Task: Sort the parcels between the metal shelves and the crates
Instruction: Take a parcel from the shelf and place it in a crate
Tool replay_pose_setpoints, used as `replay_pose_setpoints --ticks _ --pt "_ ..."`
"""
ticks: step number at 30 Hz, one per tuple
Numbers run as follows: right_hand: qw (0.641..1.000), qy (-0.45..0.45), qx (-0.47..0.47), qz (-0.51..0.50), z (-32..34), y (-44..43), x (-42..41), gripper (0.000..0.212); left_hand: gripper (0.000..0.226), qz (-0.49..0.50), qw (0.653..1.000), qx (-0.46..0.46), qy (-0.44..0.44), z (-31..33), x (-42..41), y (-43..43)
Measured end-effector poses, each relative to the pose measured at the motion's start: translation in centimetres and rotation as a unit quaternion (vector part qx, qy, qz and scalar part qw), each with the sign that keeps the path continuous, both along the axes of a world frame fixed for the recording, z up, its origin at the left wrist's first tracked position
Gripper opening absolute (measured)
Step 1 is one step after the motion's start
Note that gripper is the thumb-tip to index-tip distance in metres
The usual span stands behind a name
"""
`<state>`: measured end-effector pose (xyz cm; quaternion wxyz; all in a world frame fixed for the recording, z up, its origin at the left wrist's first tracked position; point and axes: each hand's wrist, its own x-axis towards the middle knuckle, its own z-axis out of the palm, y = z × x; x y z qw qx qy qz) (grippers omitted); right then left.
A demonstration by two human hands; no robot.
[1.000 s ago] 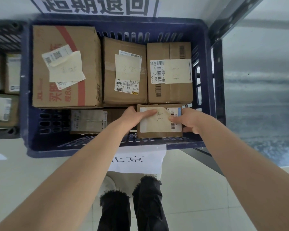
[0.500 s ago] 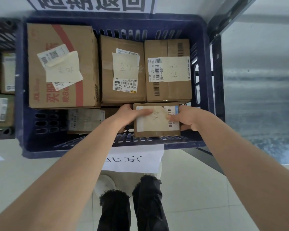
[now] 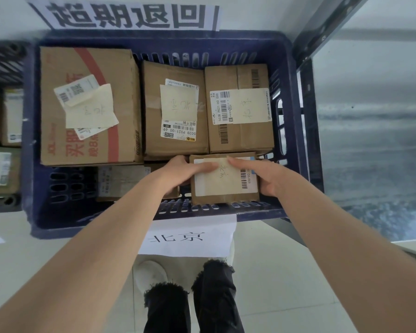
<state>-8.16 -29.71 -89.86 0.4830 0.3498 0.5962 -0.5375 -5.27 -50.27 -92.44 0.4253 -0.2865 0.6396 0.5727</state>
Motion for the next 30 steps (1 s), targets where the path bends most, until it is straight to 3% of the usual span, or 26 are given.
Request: replay_pose_setpoints --ticks 2,5,6,8,12,15,18,21,24,26,30 --pt "1.0 0.004 0.006 -0.02 -0.2 -0.4 0.1 0.049 0.048 -0.007 1.0 0.001 0.004 0.2 -0.1 -0.3" --pt "0.999 0.011 0.01 -0.036 -0.1 -0.7 0.0 0.037 0.094 -0.028 1.0 -0.008 0.003 0.4 -0.2 -0.4" --pt "0.999 0.011 0.009 -0.042 -0.1 -0.8 -0.1 0.037 0.096 -0.035 0.999 -0.01 0.005 0.4 -0.2 -0.5" --pt "0.999 0.006 0.008 -0.052 -0.4 -0.6 0.0 0.042 0.095 -0.047 0.999 -0.012 0.005 0.3 -0.3 -0.6" --pt "0.998 0.018 0.017 -0.063 -0.9 -0.6 0.4 0.074 0.121 -0.066 0.997 -0.03 -0.009 0.8 -0.5 -0.5" --pt "0.998 0.029 0.03 -0.055 -0.8 -0.8 0.4 0.068 0.099 -0.053 0.998 -0.02 -0.014 0.8 -0.5 -0.3" --pt "0.998 0.033 0.042 -0.031 -1.2 -0.7 0.3 0.071 0.111 -0.03 0.999 -0.013 -0.008 0.7 0.0 -0.1" --pt "0.996 0.061 0.057 -0.031 -1.4 -1.3 0.8 0.075 0.1 0.003 1.0 -0.024 0.0 -0.3 0.5 -0.1" --pt "0.995 0.067 0.074 0.006 -1.5 -1.5 1.3 0.104 0.115 0.018 0.999 -0.039 0.005 -0.3 0.7 0.1" --pt "0.993 0.06 0.071 0.07 -2.2 -0.9 1.5 0.12 0.103 0.015 0.998 -0.053 -0.005 -0.3 0.7 0.3" --pt "0.99 0.047 0.074 0.11 -2.2 -1.0 1.5 0.062 0.081 -0.025 0.996 -0.075 -0.031 -1.1 1.2 0.7"
